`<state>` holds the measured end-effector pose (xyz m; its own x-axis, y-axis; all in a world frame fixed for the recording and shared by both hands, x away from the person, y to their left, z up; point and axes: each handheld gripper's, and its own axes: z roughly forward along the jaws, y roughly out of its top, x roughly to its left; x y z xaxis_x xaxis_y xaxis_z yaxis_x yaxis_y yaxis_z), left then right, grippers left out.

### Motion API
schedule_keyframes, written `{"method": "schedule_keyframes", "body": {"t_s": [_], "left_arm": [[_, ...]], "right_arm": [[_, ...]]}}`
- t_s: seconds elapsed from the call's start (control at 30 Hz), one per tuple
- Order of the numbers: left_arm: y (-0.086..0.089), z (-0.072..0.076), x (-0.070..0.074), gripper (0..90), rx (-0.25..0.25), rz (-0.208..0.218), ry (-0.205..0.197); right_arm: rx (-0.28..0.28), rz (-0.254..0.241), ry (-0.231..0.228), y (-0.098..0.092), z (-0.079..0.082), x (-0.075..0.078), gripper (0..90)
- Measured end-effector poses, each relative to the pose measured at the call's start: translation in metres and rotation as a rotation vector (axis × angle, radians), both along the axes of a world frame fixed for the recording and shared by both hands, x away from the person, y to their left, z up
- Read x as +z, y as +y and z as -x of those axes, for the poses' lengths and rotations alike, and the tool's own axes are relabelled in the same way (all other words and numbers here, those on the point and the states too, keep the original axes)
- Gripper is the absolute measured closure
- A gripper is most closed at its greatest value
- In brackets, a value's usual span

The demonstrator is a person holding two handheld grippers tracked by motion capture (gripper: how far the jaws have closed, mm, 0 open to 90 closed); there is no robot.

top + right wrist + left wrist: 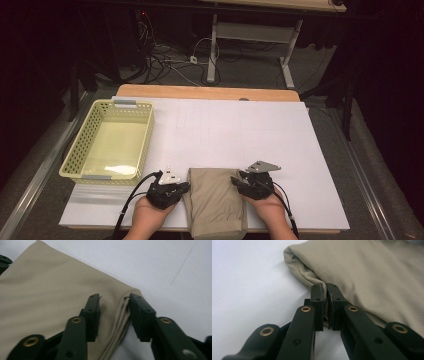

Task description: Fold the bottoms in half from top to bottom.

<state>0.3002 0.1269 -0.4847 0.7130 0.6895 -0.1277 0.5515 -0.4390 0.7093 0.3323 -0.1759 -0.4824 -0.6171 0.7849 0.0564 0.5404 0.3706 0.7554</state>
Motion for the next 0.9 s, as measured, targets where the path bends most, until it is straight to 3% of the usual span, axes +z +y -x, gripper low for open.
{"method": "schedule_keyframes", "body": {"t_s": [0.13,0.23,0.5,0.67,0.9], "left_arm": [[-0.001,-0.002,0.001,82.5,0.006,-0.006,-0.008],[-0.002,-0.003,0.003,83.1,0.005,-0.016,-0.023],[-0.002,-0.012,0.01,83.2,0.024,-0.023,-0.049],[-0.005,-0.029,0.021,83.1,0.04,-0.03,-0.073],[-0.004,-0.07,0.038,83.2,0.084,-0.048,-0.09]], "right_arm": [[0.012,-0.021,0.011,-0.002,-0.001,0.0,77.3],[0.025,-0.012,-0.001,-0.001,0.0,0.001,82.8],[0.013,-0.02,-0.055,0.0,-0.002,0.009,85.5],[0.006,-0.014,-0.093,0.0,-0.016,0.019,85.5],[-0.032,-0.02,-0.118,-0.001,-0.053,0.031,85.5]]}}
